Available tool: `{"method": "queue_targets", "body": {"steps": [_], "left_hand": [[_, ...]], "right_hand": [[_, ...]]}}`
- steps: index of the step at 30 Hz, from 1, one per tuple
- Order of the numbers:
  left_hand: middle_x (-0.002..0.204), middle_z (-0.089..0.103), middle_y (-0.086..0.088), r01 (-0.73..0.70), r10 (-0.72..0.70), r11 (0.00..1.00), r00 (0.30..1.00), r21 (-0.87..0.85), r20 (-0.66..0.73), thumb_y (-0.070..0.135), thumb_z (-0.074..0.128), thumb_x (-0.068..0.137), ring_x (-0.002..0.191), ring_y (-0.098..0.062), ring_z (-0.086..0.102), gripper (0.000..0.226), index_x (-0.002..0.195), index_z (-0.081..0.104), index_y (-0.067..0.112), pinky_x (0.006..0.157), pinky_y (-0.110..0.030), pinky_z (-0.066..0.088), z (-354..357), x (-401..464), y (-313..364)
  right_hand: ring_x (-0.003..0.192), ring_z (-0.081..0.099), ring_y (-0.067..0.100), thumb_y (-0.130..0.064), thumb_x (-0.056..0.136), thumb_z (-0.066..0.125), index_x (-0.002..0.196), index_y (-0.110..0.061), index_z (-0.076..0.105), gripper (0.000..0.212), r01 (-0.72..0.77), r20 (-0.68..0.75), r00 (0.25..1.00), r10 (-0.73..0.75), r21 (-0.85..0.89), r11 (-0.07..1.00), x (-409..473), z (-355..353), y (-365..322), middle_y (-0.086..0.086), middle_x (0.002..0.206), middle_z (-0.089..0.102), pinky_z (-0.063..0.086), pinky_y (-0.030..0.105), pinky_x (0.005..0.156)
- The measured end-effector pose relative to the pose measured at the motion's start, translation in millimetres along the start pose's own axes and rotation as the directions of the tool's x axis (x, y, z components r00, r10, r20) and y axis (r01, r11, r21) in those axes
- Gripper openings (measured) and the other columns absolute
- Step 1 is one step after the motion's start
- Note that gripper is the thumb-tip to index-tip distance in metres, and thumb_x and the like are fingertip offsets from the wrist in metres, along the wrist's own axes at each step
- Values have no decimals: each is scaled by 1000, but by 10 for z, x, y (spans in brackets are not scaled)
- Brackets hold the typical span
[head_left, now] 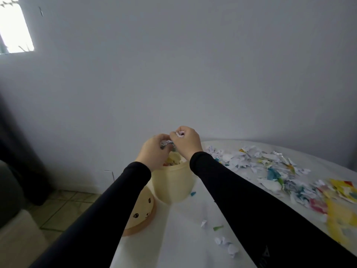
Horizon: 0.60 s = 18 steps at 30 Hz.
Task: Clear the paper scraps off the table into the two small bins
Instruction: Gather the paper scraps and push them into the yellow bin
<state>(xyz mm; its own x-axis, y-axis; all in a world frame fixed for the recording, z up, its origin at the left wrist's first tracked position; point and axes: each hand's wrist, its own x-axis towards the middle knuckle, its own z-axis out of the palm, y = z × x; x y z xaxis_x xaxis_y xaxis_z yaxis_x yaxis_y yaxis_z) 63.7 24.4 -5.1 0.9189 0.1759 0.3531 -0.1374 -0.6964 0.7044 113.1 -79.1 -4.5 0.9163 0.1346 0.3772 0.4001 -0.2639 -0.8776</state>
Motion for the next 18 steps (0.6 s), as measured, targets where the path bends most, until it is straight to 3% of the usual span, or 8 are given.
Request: {"method": "queue_targets", "body": {"steps": [2,3,5,9,12,14,16,18], "left_hand": [[110,65,-6,-5,-2,997,996,73,87,21,47,95,87,-20,62,25,117,57,14,78,-33,54,-19,8,-35],[111,64,-7,-7,-1,998,990,63,138,19,46,95,93,-21,62,26,118,55,13,80,-32,54,-30,1,-33],[109,64,-6,29,-21,999,972,-34,232,13,44,95,97,-20,62,25,117,55,12,80,-26,50,-58,-25,-26],[115,63,-5,168,-117,969,958,-182,263,8,46,90,104,-21,61,33,120,54,18,96,-42,49,-141,1,-66],[122,58,2,93,-83,995,976,-43,201,5,49,88,108,-16,58,45,131,50,19,86,-30,53,-208,29,-65],[117,60,4,64,-57,998,982,-30,182,-1,47,86,103,-13,60,48,128,54,22,76,-23,54,-218,18,-20],[118,61,3,62,-48,996,979,-65,197,-5,49,85,98,-14,64,49,126,55,21,77,-28,57,-192,0,0],[118,60,0,87,-63,989,978,-116,196,-8,51,84,96,-19,65,49,124,55,20,78,-35,58,-146,-9,-9]], "right_hand": [[67,49,19,-25,90,55,76,-9,53,21,10,66,998,-9,-18,1000,-1,37,35,4,70,52,41,26,62],[71,51,19,-30,91,55,80,-9,55,23,21,86,996,-17,-42,999,-4,38,40,4,74,54,41,28,66],[76,51,19,-37,91,55,85,-10,53,28,69,118,992,-54,-131,989,1,36,48,4,82,56,41,28,69],[79,45,17,-44,94,48,82,-13,47,32,197,193,970,-146,-286,938,-26,-62,102,1,88,47,37,25,67],[80,44,15,-41,98,38,73,-23,42,31,234,252,954,-165,-277,932,-76,-145,173,-1,86,43,39,30,77],[80,45,14,-40,97,42,73,-26,44,28,257,284,944,-167,-319,912,-94,-162,189,-2,88,44,39,29,76],[82,47,12,-34,91,55,85,-21,53,15,255,281,947,-155,-365,895,-76,-153,192,-3,93,45,39,26,75],[86,49,10,-32,86,65,96,-18,57,20,226,259,956,-136,-357,906,-62,-149,171,-5,99,46,43,25,78]]}}
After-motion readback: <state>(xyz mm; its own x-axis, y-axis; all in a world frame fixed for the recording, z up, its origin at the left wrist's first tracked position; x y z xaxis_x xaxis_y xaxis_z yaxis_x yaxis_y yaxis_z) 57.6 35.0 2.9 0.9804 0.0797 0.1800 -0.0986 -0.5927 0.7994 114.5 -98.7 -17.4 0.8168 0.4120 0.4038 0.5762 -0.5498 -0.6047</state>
